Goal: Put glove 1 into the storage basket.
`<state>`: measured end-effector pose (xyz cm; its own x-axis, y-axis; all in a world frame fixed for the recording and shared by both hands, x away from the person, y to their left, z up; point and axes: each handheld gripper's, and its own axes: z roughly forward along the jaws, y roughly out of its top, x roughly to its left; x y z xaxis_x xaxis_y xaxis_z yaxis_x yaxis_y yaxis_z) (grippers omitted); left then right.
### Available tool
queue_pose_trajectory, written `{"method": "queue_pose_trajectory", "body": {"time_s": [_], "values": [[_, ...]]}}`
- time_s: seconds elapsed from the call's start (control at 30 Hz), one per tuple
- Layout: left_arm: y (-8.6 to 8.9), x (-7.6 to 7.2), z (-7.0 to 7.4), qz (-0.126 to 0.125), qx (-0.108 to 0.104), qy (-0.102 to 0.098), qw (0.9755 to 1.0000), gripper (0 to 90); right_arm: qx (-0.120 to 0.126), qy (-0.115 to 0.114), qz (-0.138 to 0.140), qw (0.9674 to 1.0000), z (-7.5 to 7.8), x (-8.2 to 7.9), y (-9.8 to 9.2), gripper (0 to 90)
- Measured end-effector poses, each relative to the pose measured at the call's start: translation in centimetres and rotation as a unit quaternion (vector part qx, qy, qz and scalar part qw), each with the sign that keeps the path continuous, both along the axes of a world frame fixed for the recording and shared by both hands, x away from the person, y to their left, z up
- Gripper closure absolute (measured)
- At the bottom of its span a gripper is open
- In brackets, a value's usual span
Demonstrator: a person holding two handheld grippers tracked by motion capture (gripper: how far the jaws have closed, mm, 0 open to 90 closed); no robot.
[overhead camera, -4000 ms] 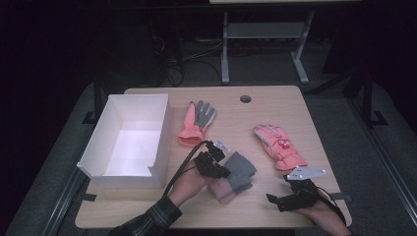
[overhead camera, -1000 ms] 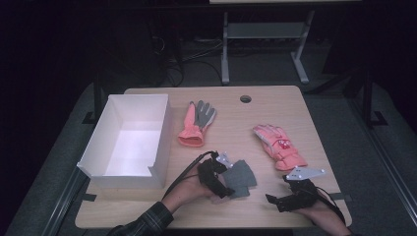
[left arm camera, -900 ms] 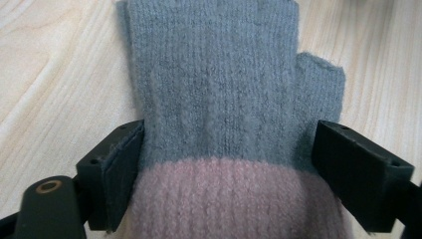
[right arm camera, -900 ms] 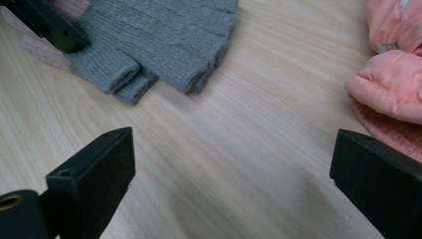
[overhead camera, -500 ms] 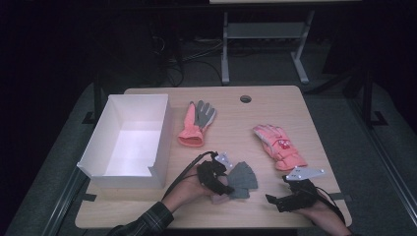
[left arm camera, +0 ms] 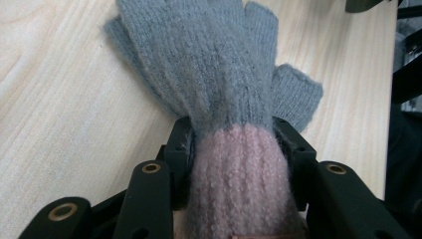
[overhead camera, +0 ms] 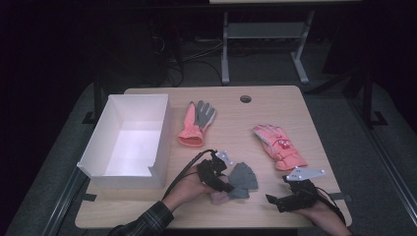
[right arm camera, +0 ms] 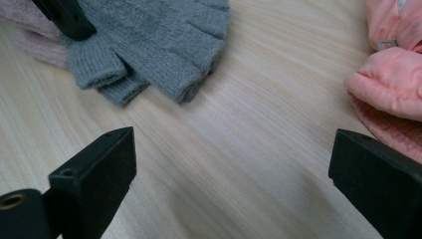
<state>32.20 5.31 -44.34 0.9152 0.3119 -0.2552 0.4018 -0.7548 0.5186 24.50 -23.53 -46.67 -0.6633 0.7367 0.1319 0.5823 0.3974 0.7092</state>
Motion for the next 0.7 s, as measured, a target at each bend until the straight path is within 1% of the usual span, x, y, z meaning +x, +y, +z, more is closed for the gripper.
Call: {"method": "queue_pose_trajectory", "body": {"time_s": [0.03,0.13,0.23,0.33,0.37,0.4,0.43,0.47,0.53,0.6,0.63,0.67,0.7], "values": [[0.0,0.0,0.1,0.001,-0.001,0.004,1.0,59.0,0.001,0.001,0.0,1.0,0.0,-0.1,0.1,4.4],[0.1,0.0,0.7,0.005,-0.002,0.005,1.0,59.4,-0.001,0.0,0.001,1.0,0.0,0.0,0.1,4.4],[0.2,0.1,1.8,0.017,-0.011,0.008,0.9998,59.5,-0.001,0.0,0.0,1.0,0.0,0.0,0.1,4.4],[0.5,0.3,2.7,0.021,-0.009,0.004,0.9997,59.5,0.0,0.001,-0.002,1.0,-0.1,0.1,0.1,4.4],[0.6,0.5,3.4,0.024,-0.009,0.001,0.9997,59.6,-0.001,0.002,-0.003,1.0,-0.1,0.0,0.1,4.4],[0.6,0.5,3.4,0.024,-0.009,0.001,0.9997,59.6,-0.001,0.002,-0.003,1.0,-0.1,0.0,0.1,4.4],[0.7,0.6,4.1,0.027,-0.011,-0.001,0.9996,59.6,0.0,0.002,-0.004,1.0,-0.1,0.0,0.1,4.4],[0.7,0.6,4.1,0.027,-0.011,-0.001,0.9996,59.6,0.0,0.002,-0.004,1.0,-0.1,0.0,0.1,4.4],[0.9,0.7,4.9,0.031,-0.016,-0.003,0.9994,59.6,-0.002,0.0,-0.002,1.0,0.0,0.0,0.1,4.4],[1.2,0.8,6.1,0.04,-0.024,-0.005,0.9989,59.5,-0.003,0.002,-0.001,1.0,-0.1,0.0,0.1,4.4],[1.2,0.8,6.1,0.04,-0.024,-0.005,0.9989,59.5,-0.003,0.002,-0.001,1.0,-0.1,0.0,0.1,4.4],[1.4,0.8,6.5,0.04,-0.025,-0.008,0.9989,59.5,-0.003,0.002,-0.001,1.0,-0.1,0.0,0.2,4.4],[1.6,1.0,7.3,0.042,-0.029,-0.012,0.9986,59.5,-0.002,0.003,-0.001,1.0,0.0,0.0,0.2,4.4]]}}
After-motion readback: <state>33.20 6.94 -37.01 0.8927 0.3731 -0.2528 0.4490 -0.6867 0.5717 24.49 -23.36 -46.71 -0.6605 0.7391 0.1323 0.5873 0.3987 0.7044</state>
